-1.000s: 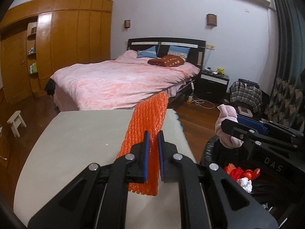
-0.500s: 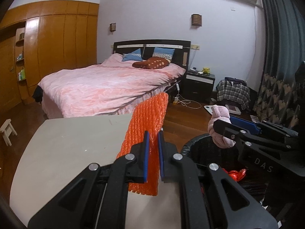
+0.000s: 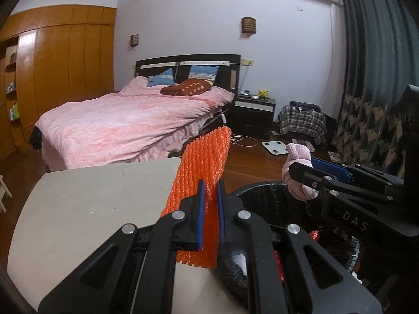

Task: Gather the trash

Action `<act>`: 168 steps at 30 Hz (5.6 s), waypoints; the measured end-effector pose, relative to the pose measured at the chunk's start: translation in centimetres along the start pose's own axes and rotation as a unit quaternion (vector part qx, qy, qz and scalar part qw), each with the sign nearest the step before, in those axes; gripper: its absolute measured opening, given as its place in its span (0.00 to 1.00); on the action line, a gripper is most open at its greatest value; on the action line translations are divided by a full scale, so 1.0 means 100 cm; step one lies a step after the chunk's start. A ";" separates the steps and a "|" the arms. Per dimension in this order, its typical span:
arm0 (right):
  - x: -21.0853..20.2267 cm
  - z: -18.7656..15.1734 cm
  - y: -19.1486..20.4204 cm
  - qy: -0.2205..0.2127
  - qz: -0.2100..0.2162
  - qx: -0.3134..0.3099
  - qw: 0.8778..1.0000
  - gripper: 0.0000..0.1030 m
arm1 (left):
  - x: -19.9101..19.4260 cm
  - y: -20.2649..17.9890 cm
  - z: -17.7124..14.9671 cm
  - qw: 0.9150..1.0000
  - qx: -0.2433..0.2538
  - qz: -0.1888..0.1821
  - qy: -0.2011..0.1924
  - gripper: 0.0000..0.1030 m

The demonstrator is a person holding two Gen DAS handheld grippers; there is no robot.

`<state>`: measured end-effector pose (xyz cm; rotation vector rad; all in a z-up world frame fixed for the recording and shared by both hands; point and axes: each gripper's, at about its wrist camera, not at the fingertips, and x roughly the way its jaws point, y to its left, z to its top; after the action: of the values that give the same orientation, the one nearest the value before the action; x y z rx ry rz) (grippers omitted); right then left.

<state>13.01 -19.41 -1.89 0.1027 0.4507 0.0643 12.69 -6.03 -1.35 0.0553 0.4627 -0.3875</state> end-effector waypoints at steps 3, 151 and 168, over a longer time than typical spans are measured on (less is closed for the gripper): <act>-0.005 -0.002 -0.011 -0.003 -0.010 0.004 1.000 0.29 | 0.004 -0.012 0.002 1.000 0.006 -0.010 0.000 0.08; -0.066 -0.024 0.005 0.035 -0.035 0.006 0.999 0.94 | -0.060 0.019 -0.019 0.999 0.005 0.029 0.012 0.93; -0.066 -0.019 0.006 0.036 -0.033 0.004 0.999 0.94 | -0.060 0.023 -0.014 0.999 0.003 0.035 0.007 0.93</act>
<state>6.24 -19.21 -0.71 0.0929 0.5252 0.0004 8.05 -1.58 -0.05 0.0796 0.4720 -0.3195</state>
